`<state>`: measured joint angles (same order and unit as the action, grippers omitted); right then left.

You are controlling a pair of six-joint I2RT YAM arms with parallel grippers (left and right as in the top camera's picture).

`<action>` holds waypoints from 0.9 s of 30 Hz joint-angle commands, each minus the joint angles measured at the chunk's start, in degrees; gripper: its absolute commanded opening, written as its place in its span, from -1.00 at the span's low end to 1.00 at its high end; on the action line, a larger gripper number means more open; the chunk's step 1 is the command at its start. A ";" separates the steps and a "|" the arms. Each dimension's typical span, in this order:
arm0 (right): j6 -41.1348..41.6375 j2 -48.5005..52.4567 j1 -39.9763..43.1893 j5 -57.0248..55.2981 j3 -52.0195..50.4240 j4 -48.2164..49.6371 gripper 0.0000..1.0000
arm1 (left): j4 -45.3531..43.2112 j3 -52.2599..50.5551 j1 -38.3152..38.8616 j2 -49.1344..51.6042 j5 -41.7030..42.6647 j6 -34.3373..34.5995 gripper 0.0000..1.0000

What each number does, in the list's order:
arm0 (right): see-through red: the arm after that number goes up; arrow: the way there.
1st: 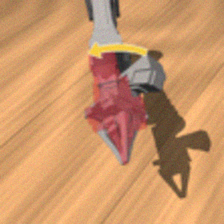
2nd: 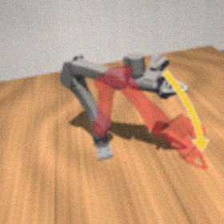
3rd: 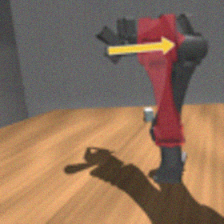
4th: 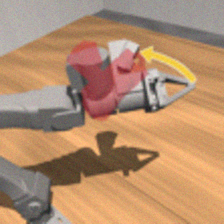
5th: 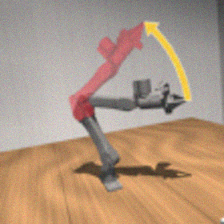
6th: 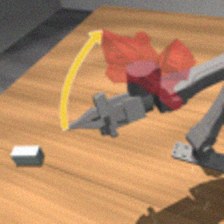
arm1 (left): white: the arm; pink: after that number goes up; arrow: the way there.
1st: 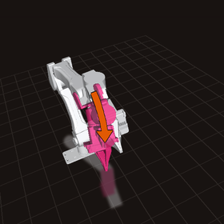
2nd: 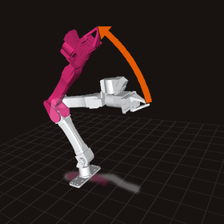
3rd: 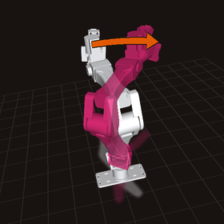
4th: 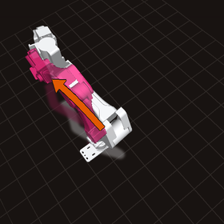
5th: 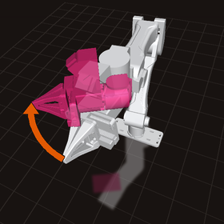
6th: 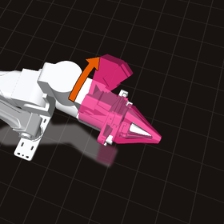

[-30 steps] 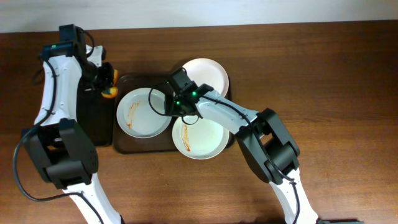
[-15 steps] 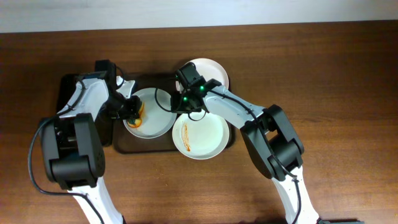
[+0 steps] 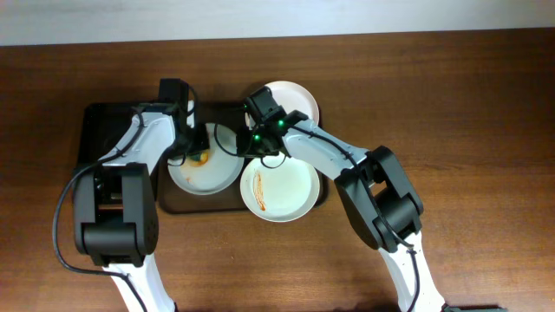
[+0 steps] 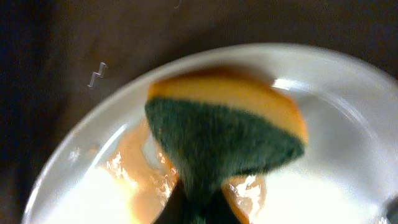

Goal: Clean dirty plates on tray and stack at the side
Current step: 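Scrub the left plate with the sponge while the right gripper holds its rim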

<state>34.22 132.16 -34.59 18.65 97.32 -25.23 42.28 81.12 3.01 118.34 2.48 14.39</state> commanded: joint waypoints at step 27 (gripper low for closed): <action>0.68 -0.55 -0.39 1.75 -0.24 0.02 -0.92 | -5.92 -7.34 -1.86 2.84 7.96 -3.72 -0.99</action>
<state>33.36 132.16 -33.45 18.26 97.30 -24.93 40.07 76.60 1.08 115.98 11.14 9.96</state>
